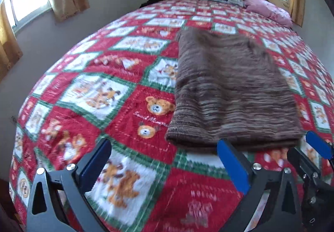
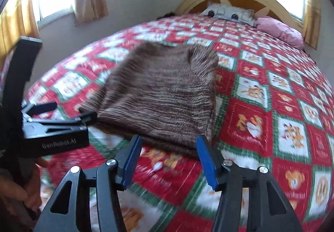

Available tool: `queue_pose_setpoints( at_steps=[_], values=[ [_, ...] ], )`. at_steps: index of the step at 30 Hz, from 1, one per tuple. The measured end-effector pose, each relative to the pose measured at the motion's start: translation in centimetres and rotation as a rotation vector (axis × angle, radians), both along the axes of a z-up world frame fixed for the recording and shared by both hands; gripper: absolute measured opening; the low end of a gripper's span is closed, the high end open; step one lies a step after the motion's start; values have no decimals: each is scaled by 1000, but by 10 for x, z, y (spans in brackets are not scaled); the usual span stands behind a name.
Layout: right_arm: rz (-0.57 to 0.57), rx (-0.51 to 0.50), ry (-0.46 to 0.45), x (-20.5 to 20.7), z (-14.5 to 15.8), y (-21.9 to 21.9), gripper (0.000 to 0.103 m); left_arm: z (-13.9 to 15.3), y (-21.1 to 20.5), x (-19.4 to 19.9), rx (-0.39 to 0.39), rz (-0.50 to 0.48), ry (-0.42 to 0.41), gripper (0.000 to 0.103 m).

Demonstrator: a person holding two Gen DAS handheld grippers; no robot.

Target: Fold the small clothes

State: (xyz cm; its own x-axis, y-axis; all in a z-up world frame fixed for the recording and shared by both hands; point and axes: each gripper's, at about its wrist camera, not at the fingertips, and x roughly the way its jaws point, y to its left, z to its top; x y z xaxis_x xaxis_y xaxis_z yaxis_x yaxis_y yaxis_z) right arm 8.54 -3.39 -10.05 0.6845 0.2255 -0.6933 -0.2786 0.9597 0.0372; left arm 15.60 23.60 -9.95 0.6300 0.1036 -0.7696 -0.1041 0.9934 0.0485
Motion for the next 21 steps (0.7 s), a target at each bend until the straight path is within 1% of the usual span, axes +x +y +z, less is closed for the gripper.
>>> queue_pose_setpoints(
  at_steps=[3,5,8,12,14,18,21],
  values=[
    [-63,69,-14,-16,17,-15,57,22,-3,-15,-8,-16,-59,103],
    [-102,138,-17,-24,32,-28,62,41,-6,-27,-3,-32,-110,103],
    [-158,186,-55,-37,54,-40,66,60,-11,-40,25,-51,-169,103],
    [-222,188,-152,-60,90,-49,73,81,-15,-57,65,-68,-245,103],
    [-239,204,-206,-72,107,-52,80,93,-17,-67,72,-78,-290,103],
    [-274,216,-326,-101,142,-54,81,116,-18,-87,51,-92,-383,103],
    [-280,224,-391,-121,165,-55,81,133,-17,-101,36,-93,-441,103]
  ],
)
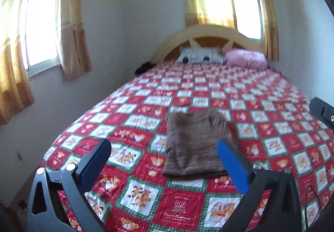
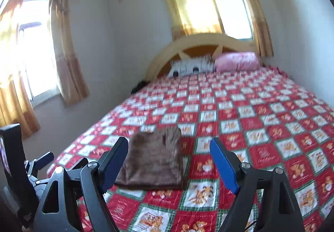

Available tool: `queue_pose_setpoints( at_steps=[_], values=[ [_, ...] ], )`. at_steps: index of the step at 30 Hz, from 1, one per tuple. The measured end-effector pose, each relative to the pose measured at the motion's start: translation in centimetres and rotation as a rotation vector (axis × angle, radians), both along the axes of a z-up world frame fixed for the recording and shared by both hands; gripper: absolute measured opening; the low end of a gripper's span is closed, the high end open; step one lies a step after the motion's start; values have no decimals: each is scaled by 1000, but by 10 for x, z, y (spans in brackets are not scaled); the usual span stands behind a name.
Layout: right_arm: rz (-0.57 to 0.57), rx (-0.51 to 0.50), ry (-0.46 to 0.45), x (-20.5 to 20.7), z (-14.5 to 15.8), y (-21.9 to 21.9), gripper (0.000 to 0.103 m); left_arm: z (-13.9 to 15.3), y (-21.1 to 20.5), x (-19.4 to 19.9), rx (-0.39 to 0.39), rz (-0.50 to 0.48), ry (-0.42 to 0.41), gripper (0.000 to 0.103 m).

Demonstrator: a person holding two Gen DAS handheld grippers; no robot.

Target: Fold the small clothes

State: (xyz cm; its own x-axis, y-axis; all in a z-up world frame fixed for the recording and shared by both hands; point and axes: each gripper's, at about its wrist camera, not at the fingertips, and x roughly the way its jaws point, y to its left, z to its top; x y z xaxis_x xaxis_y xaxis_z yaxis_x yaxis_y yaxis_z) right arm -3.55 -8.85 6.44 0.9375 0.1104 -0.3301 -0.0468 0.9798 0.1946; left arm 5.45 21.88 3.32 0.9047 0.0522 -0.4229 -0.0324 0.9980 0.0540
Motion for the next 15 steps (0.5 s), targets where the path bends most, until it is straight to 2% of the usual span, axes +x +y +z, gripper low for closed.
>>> queue_pose_setpoints(
  at_steps=[4,9,11,15],
  values=[
    [-7,-23,-78,-23,24,4,89,17,-1,-18,-3,-10,-60,103],
    [-40,-75,-181,-47,33,13,94,24,-3,-32,1,-13,-109,103],
    [-57,-87,-173,-48,30,15,95,24,-3,-33,3,-8,-110,103],
    [-52,-32,-98,-40,17,11,95,21,-4,-34,-11,-5,-91,103]
  ],
)
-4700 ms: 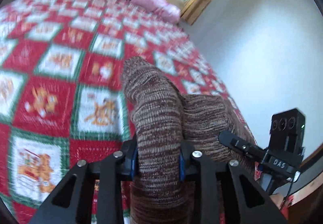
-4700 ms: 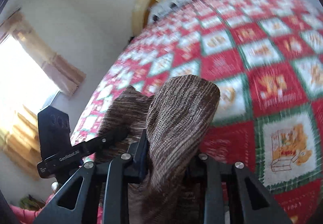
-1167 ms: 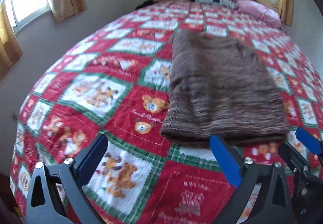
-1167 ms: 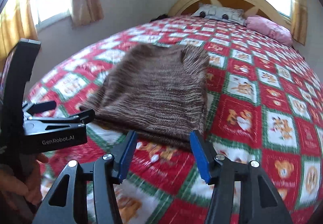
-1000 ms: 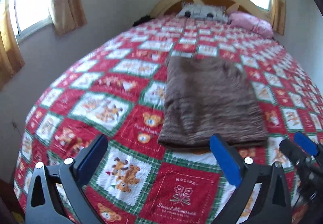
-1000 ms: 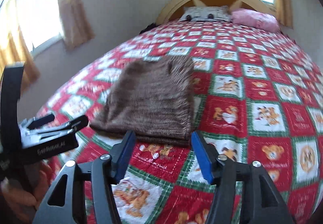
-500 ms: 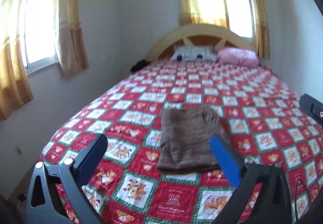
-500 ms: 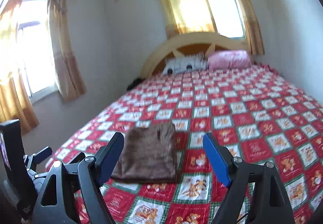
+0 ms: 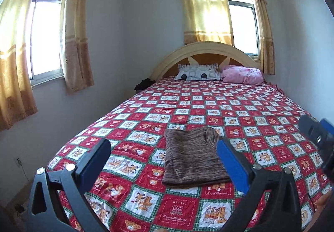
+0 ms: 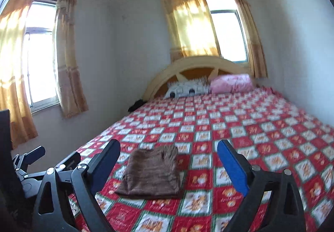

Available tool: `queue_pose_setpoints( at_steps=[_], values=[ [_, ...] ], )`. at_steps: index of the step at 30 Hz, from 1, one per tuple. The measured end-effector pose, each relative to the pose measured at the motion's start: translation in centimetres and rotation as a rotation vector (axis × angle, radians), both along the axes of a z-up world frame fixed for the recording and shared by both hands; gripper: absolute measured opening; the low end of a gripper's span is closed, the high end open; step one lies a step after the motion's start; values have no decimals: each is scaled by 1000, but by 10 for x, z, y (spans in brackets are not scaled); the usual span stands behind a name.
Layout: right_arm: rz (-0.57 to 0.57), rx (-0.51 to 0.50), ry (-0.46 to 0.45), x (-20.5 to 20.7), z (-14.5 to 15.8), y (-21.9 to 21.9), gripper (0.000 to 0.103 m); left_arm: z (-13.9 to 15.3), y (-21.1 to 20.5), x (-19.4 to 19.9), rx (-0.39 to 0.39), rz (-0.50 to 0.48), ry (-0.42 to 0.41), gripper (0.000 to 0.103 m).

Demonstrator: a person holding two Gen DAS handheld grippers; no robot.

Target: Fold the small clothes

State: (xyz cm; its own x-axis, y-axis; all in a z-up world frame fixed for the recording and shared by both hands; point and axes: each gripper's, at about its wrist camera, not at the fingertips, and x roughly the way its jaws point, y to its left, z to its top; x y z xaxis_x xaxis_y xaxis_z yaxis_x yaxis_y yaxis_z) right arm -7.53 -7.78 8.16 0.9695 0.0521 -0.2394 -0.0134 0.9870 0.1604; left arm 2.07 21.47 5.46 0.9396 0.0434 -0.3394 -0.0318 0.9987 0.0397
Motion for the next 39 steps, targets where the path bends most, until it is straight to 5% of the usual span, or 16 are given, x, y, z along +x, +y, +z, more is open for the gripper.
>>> queue_pose_setpoints(
  at_steps=[39],
  values=[
    [-7,3,0,-10,-5,5,95,-2,0,-1,38,41,-5,103]
  ],
)
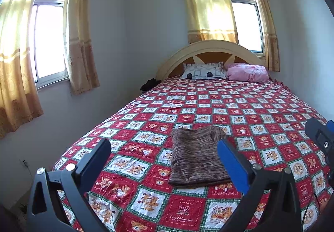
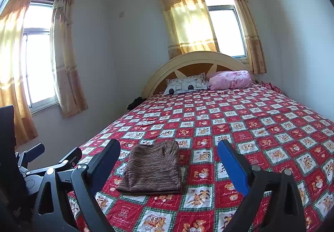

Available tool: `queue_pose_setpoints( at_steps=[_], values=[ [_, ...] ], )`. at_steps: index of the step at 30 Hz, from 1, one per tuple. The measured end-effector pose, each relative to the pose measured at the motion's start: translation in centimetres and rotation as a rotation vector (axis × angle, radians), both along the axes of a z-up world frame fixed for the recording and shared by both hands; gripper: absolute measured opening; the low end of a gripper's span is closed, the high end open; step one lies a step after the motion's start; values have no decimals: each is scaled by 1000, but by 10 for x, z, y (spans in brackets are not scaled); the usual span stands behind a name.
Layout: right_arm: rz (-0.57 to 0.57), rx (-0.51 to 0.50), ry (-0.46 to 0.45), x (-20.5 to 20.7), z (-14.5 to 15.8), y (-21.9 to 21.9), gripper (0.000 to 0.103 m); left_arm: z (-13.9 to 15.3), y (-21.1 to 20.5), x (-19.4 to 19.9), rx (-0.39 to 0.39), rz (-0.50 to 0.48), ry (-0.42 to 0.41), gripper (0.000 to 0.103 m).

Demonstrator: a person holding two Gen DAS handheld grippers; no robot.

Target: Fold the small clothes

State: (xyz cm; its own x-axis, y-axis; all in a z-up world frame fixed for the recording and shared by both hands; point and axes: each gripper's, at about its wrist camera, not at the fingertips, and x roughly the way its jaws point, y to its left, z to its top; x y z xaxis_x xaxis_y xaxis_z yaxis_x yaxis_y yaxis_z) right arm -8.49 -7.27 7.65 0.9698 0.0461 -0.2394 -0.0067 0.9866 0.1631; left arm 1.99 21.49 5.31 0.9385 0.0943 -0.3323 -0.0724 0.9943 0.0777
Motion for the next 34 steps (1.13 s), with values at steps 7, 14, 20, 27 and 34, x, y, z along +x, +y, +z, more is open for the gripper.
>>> queue_pose_setpoints(
  at_steps=[7,14,20,27,34],
  values=[
    [1,3,2,0,-1,0,95,-1,1,2,-5,-3,16,103],
    [1,5,6,0,-2,0,95,-1,3,4,-5,1,8,103],
    [-3,3,3,1,-3,-1,95,-2,2,3,-4,8,1,103],
    [-7,11,17,5,-7,-1,95,-6,5,9,-57,-35,47,103],
    [-7,17,29,8,-11,-3,95,-10,7,14,-54,-19,68,103]
  ],
)
